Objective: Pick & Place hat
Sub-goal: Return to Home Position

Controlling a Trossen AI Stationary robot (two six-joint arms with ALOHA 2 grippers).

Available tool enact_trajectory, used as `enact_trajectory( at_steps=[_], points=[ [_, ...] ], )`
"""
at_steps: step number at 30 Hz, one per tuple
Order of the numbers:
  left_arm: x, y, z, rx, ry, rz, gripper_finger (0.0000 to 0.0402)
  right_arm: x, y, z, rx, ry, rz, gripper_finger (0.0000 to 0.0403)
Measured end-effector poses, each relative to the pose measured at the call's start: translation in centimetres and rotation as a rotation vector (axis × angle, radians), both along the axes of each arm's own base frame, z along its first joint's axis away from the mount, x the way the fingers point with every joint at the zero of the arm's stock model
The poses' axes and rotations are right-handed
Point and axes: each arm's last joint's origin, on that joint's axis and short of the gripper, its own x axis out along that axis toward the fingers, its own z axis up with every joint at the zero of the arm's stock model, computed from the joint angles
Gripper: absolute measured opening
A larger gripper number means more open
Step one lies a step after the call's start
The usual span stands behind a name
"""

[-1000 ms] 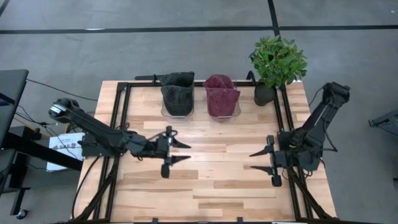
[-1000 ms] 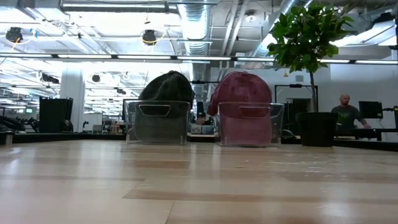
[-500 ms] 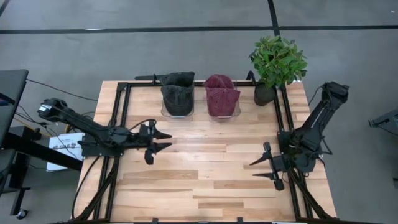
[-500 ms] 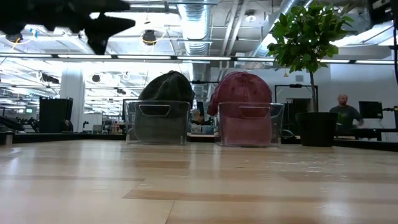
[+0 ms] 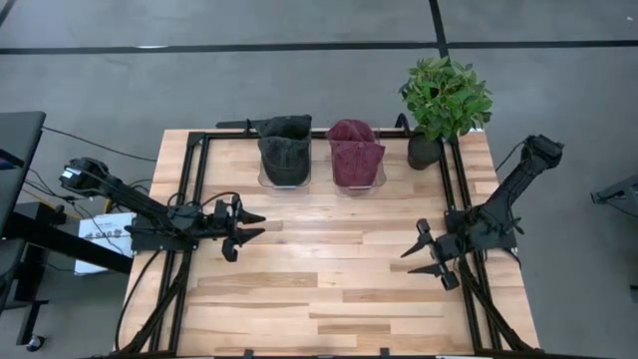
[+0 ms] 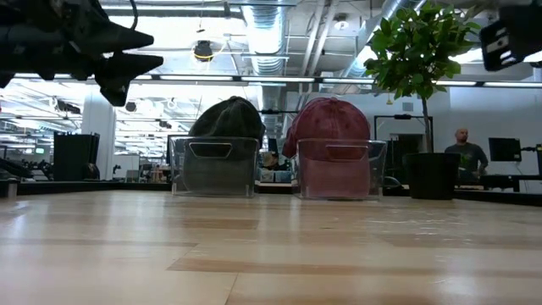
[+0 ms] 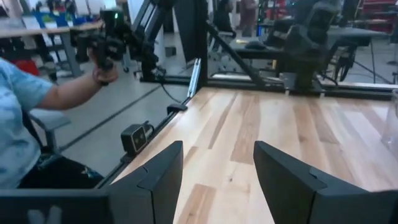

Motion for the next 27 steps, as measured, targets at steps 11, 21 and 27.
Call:
enact_trajectory(
  at_steps=[11,21,27],
  points=[
    [-0.1,0.0,-0.2,0.021,0.007,0.002,0.0163,-1.2,-3.8,-1.3,-0.004,-0.047,-0.054,0.0194],
    [-0.1,0.1,-0.3,0.067,0.01,0.01,0.0163,-2.5,-5.7,-1.8,0.006,-0.01,-0.136,0.0192],
    [-0.1,0.1,-0.3,0.067,0.012,0.018,0.0163,-2.3,-6.0,-2.0,-0.014,-0.001,-0.188,0.019]
  ],
)
